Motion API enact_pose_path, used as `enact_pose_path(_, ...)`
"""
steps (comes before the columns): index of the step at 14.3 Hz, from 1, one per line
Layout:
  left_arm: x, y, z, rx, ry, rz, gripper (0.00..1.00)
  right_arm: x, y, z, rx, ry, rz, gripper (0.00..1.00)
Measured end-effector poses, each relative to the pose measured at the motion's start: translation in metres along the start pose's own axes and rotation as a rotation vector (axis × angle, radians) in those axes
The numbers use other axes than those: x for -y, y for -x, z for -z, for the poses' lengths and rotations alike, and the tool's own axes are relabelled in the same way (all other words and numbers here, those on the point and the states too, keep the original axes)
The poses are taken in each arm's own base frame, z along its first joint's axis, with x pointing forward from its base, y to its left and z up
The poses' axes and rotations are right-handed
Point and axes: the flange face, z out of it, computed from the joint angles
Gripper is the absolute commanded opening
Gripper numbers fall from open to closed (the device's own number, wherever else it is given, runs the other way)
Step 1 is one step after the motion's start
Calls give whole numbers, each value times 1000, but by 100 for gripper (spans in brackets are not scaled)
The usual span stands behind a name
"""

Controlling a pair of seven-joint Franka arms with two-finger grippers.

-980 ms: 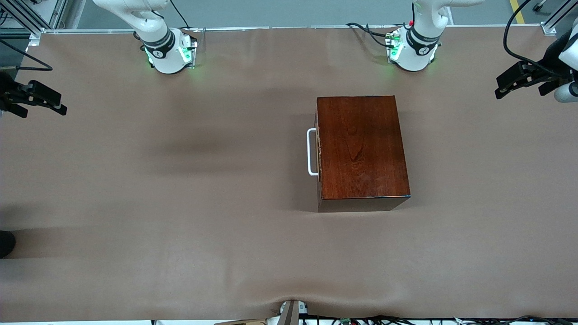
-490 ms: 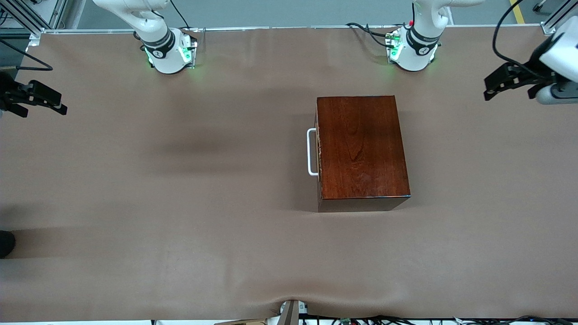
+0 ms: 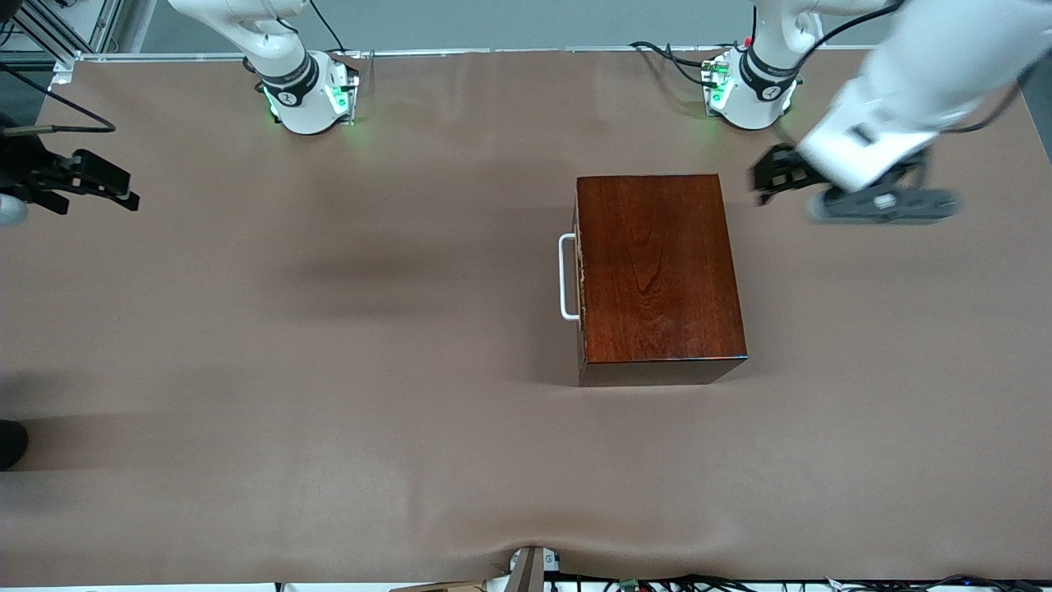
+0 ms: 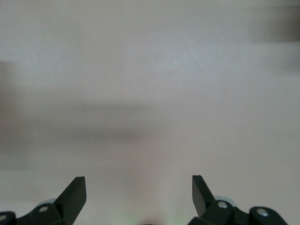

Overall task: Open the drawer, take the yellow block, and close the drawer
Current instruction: 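Reach the left gripper to the white drawer handle while the right gripper advances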

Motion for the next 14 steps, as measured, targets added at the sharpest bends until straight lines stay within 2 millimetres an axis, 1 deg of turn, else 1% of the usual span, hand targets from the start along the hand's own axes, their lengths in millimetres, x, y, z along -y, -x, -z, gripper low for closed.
enact_pose_path(3,-77,-14,-44,-11,21,34,100,14,-3,-3,0,-3,-25,100)
enact_pose_path(5,-122,-20,-75,-21,35,50,100,30,-3,-5,3,-1,-55,100)
enact_pose_path(7,-163,-23,-107,-30,2,61,100,44,-5,-10,10,-1,-83,100)
enact_pose_path(9,-207,-18,-139,-56,-64,72,100,53,-9,-16,17,-1,-115,100)
enact_pose_path(11,-249,-6,-168,-104,-121,70,100,63,-15,-25,24,-1,-148,100)
enact_pose_path(12,-267,0,-179,-125,-133,65,100,70,-18,-29,26,-1,-166,100)
enact_pose_path(13,-280,5,-189,-140,-137,63,100,77,-20,-32,26,-4,-182,100)
enact_pose_path(14,-289,7,-197,-148,-137,61,100,84,-21,-34,25,-7,-200,100)
